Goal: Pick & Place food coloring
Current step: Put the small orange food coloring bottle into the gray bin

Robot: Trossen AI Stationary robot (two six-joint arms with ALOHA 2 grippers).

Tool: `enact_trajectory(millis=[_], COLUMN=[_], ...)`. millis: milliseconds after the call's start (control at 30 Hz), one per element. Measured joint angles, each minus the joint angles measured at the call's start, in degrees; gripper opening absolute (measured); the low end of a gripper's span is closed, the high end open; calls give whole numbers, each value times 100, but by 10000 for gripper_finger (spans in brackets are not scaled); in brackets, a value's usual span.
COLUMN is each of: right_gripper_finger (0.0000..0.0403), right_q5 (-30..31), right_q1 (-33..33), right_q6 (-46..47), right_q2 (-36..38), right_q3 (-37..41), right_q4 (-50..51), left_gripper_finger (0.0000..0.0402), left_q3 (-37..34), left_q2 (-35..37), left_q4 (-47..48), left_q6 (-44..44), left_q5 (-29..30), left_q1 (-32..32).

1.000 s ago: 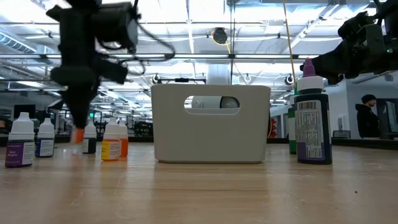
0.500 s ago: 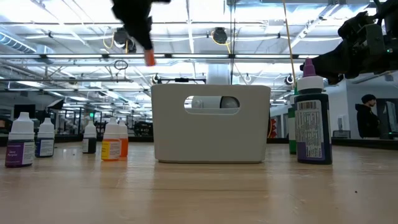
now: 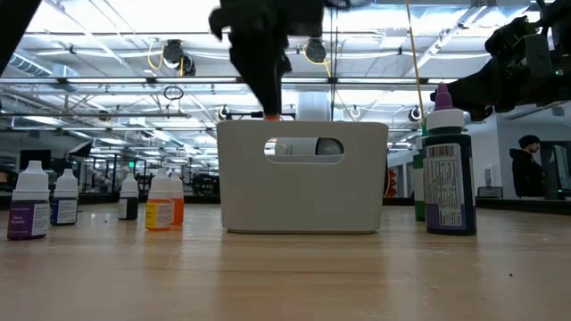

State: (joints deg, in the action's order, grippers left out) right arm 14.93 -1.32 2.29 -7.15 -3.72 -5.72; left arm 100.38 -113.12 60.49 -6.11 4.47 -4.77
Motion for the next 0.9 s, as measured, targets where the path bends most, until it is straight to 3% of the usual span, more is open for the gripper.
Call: enact_trajectory(millis=[333, 900], right_gripper_finger=[77, 77], right_q5=[-1, -1], right_q1=[-2, -2], right_q6=[2, 0], right_q2=[1, 1], right_q3=[2, 0], right_q4=[-2, -2], left_gripper_finger=[54, 54], left_q3=[-49, -834], left_q2=[-752, -724], left_q4=[-63, -846], left_q6=[62, 219], left_q5=[-148, -285], left_q1=[158, 366])
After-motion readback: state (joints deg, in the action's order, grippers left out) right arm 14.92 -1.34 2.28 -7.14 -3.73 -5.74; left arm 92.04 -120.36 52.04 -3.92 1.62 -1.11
